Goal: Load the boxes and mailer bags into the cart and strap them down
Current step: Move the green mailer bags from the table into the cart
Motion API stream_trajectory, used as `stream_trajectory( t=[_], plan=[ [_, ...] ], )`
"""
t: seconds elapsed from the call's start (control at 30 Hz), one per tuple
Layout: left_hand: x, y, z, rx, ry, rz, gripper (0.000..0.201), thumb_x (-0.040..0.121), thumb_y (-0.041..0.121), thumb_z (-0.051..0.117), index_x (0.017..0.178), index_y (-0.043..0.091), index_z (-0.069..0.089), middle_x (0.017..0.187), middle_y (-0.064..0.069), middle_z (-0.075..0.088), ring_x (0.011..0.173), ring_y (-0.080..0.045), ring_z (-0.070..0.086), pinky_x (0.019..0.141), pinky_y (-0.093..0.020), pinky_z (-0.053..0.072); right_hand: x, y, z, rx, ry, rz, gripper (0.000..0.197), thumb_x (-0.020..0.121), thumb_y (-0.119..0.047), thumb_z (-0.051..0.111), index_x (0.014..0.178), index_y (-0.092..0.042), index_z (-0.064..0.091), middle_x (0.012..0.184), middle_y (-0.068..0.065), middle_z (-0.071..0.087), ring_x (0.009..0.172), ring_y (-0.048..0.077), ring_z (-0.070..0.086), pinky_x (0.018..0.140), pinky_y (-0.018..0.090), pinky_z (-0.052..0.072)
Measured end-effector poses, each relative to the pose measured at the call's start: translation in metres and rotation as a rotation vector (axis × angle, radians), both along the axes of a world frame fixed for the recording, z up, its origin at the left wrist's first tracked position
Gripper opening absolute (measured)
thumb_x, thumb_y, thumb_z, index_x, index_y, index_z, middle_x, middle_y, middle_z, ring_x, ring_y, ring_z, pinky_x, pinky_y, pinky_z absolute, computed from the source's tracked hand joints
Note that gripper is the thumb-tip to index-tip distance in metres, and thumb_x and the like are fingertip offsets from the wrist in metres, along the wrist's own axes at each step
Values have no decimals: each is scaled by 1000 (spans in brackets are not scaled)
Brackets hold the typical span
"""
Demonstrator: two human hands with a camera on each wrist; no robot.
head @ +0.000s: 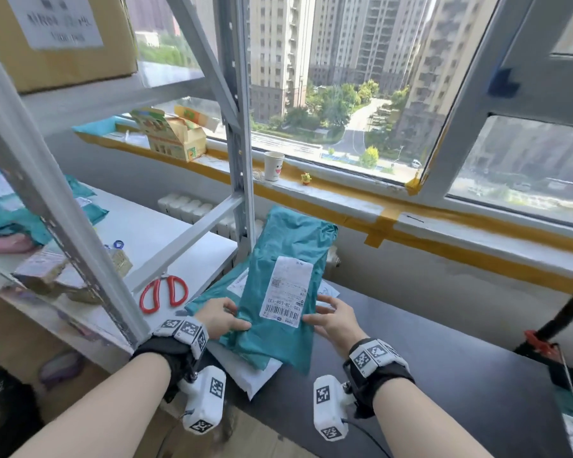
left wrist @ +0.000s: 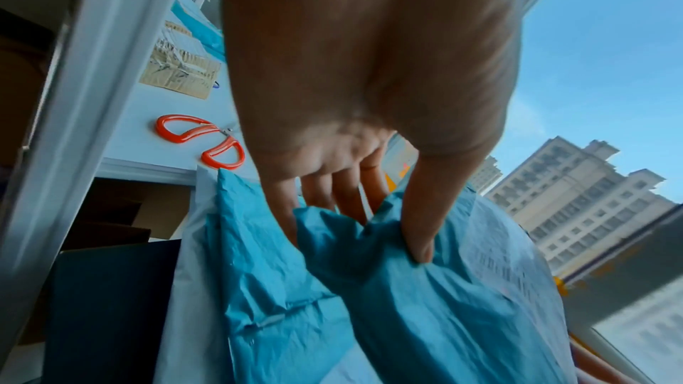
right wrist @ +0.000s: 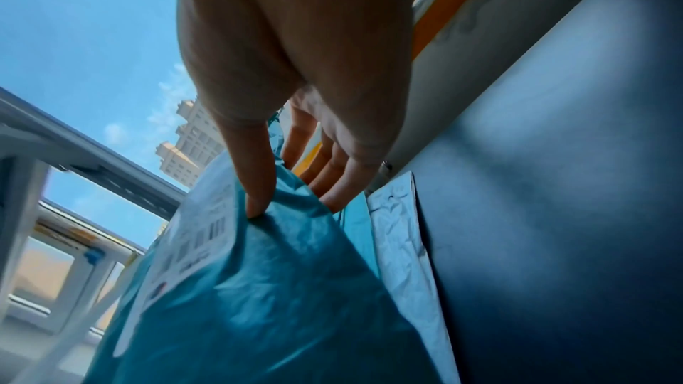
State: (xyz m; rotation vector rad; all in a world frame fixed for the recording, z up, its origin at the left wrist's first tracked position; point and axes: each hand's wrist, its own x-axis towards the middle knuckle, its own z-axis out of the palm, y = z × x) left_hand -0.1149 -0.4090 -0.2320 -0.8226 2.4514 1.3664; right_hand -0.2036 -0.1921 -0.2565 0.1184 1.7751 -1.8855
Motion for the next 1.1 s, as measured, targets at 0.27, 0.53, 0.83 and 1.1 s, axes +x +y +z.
stream_trajectory(
  t=[0.27,0.53,0.83,1.1],
  plan=[
    [76,64,20,213,182,-10,50,61,8,86,103,-5,62,101,-19,66,95,-30,64,89,-42,53,120,80,51,-102,127,-124,46,78,14,66,117,-7,53,106,23,65,86,28,66,72,33,58],
    [130,150,45,452,194,-176,19,75,-9,71,86,1,60,91,-20,64,77,-27,62,74,-38,54,217,162,73,-31,150,-322,56,81,7,68,127,-12,42,115,27,61,87,29,65,64,29,58],
    [137,243,75,554,232,-340,22,76,-7,71,91,3,59,110,-27,63,92,-33,62,78,-40,51,259,250,104,-31,214,-545,62,80,5,69,135,-3,40,118,23,61,85,24,66,63,28,56],
    [129,359,91,599,219,-440,46,72,-9,74,110,9,56,114,-24,62,92,-35,63,69,-38,55,282,355,114,46,272,-728,56,79,-5,74,128,-1,49,115,16,66,96,26,67,82,40,57]
  ],
)
